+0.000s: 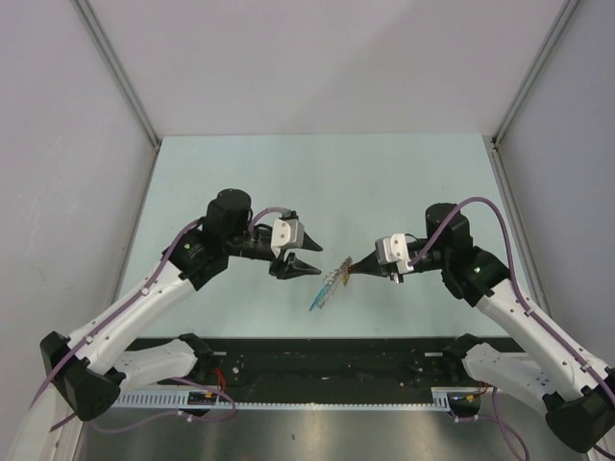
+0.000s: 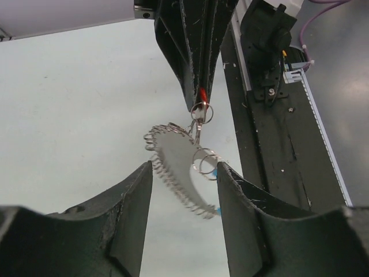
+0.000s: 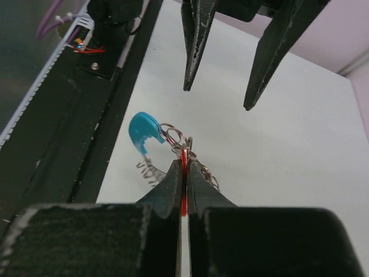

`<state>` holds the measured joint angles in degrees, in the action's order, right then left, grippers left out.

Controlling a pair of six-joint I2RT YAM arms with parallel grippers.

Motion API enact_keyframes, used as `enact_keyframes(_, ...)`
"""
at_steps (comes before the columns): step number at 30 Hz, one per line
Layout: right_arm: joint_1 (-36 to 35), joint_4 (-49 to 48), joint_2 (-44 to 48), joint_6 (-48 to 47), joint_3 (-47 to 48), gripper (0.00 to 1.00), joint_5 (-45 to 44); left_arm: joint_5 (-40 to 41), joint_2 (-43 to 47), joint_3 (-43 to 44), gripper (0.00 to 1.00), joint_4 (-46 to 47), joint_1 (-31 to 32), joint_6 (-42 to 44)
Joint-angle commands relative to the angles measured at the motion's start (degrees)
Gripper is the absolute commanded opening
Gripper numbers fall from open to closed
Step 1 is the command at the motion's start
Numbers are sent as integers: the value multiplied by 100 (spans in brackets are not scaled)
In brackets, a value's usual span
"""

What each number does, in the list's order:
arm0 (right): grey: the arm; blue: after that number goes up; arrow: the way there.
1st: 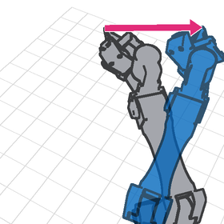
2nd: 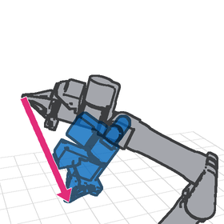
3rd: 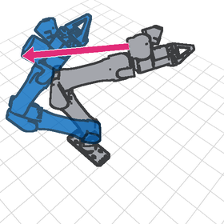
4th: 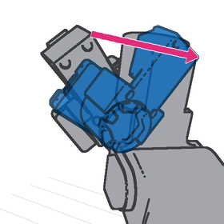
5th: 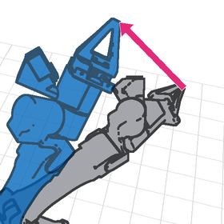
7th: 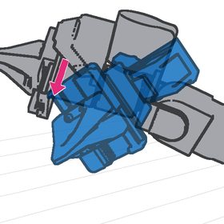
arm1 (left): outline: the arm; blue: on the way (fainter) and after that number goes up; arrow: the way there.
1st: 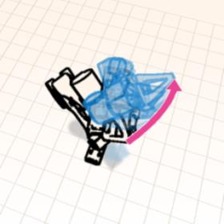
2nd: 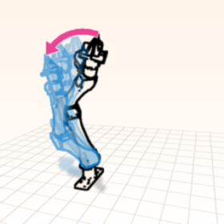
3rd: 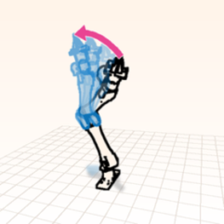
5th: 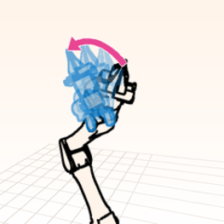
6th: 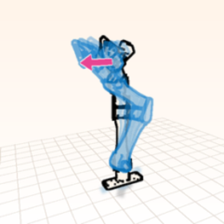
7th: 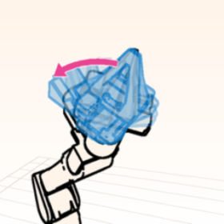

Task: Remove the keys from the keyring
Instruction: Remove the key from the keyring.

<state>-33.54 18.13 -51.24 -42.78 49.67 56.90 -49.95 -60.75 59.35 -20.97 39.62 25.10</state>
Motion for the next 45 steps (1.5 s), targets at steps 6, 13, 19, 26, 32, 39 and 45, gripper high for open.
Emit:
enact_keyframes(6, 14, 279, 18, -547, 324, 0, 726, 258, 37, -222, 48, 101, 476, -488)
enact_keyframes(13, -3, 402, 9, -670, 324, 0, 787, 118, 125, -372, 47, 445, 714, -849)
enact_keyframes(19, -82, 340, 0, -687, 324, 0, 761, 223, -139, -249, 44, 348, 811, -875)
enact_keyframes(26, -188, 366, -17, -740, 324, 0, 717, 688, -288, -284, 41, 506, 969, -919)
enact_keyframes(32, -241, 490, -17, -819, 324, 0, 647, 882, -121, -416, 41, 743, 978, -832)
enact_keyframes(39, -250, 402, -8, -793, 315, 0, 506, 680, -253, -337, 35, 472, 1022, -744)
enact_keyframes(45, -258, 402, -26, -793, 324, 0, 488, 768, -209, -381, 34, 462, 1154, -612)
